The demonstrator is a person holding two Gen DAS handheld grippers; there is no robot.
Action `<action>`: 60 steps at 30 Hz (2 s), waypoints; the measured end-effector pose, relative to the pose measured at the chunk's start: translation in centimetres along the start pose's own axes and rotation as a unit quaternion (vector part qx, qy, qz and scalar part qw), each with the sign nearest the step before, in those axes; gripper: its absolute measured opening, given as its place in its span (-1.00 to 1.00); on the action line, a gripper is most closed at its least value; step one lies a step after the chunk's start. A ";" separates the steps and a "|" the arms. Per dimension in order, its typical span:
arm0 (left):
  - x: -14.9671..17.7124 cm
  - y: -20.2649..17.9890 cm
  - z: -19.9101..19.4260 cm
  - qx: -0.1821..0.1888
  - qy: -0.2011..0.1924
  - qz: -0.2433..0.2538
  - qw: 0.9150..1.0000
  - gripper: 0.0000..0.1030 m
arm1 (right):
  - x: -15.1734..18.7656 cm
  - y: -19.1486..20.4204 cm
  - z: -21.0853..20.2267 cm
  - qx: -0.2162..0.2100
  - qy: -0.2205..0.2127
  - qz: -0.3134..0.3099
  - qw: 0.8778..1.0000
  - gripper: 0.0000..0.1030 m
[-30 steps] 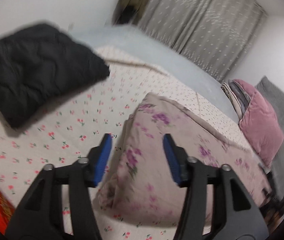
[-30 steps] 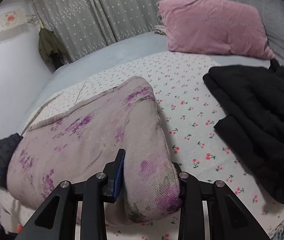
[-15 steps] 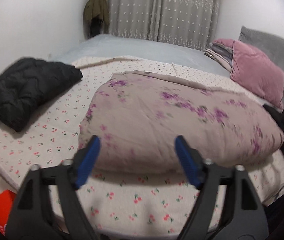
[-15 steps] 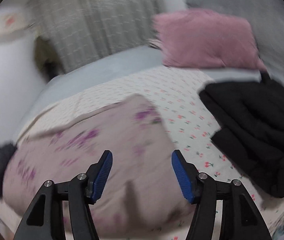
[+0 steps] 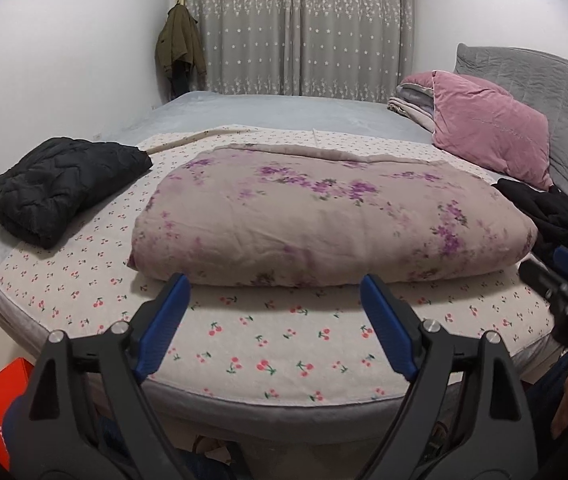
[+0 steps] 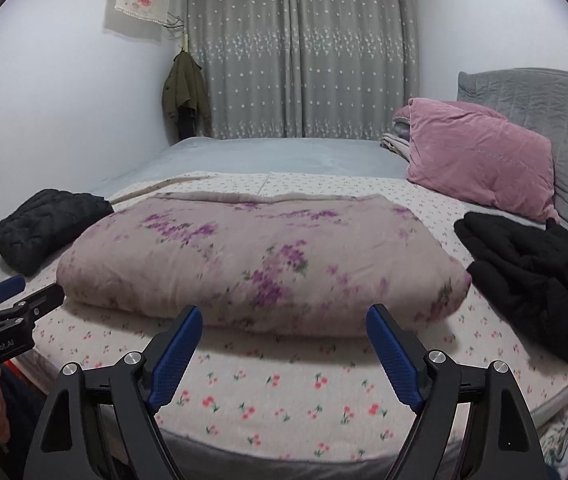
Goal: Fold large clothes
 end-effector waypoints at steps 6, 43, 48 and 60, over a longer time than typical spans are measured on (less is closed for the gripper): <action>0.6 -0.6 -0.2 -0.013 -0.012 -0.008 1.000 0.83 | 1.3 -0.1 -0.3 0.016 0.008 -0.003 1.000 0.76; 1.1 -2.4 5.6 -0.013 0.050 0.013 0.999 0.99 | 2.3 0.9 3.0 0.085 0.021 -0.010 0.996 1.00; 1.3 -2.2 5.7 -0.011 0.050 0.008 0.999 0.99 | 2.2 0.7 3.4 0.083 0.024 -0.007 0.996 1.00; 1.4 -2.2 5.7 -0.009 0.051 0.005 0.999 0.99 | 2.4 0.8 3.8 0.082 0.031 -0.009 0.996 1.00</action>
Point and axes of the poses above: each gripper's, at about its wrist camera, not at the fingertips, and z roughly the way its jaws point, y to its left, x to its underside, the point moved 1 cm from there along z, roughly the way its jaws point, and after that the axes turned 6 degrees about z, right-handed, at the moved point
